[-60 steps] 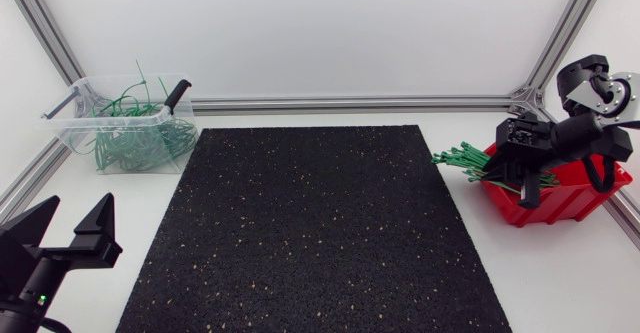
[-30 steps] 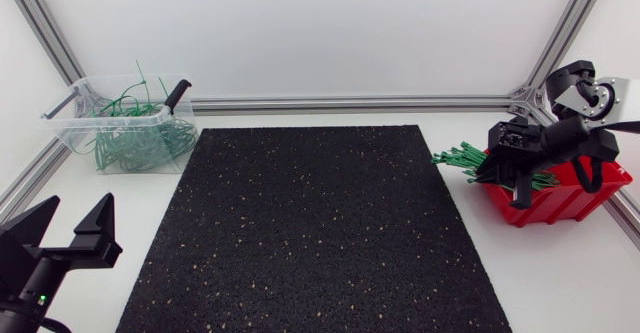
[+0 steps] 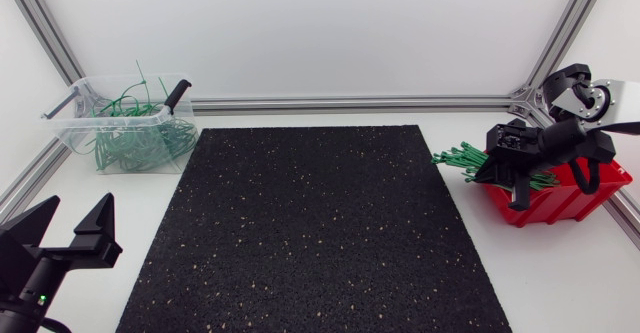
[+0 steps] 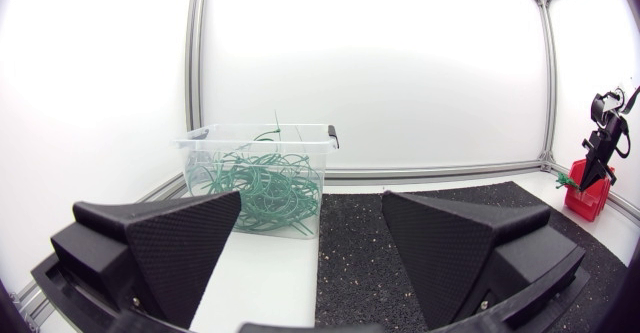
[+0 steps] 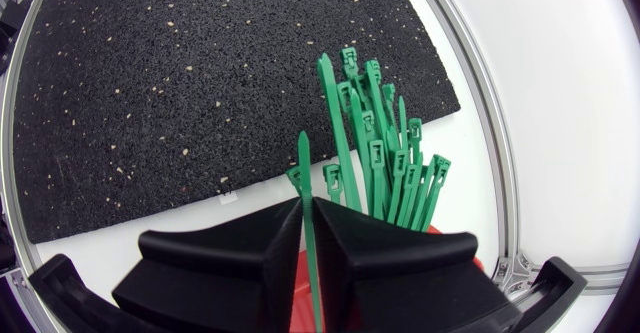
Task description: Take a green cable tie from the red box, thread the tail through the head to close it, then place it in the transparent bin on the left.
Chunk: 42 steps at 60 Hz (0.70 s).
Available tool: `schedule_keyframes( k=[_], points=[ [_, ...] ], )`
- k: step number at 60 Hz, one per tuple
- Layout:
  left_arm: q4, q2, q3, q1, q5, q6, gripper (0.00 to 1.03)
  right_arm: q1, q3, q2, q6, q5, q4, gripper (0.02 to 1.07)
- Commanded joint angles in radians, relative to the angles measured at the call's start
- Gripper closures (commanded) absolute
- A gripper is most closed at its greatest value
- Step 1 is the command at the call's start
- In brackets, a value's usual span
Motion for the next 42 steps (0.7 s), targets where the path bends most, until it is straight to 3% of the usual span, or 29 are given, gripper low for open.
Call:
schedule_keyframes(
  k=[1,42],
  points=[
    [-0.026,-0.003,-0.039,-0.004,-0.002,-0.026,0.05,-0.003,0.008,0.007,0.007,-0.005,-0.009,0.98],
    [-0.026,-0.003,-0.039,-0.005,-0.002,-0.026,0.05,-0.052,0.006,-0.131,-0.030,-0.063,-0.080,1.01]
  ],
)
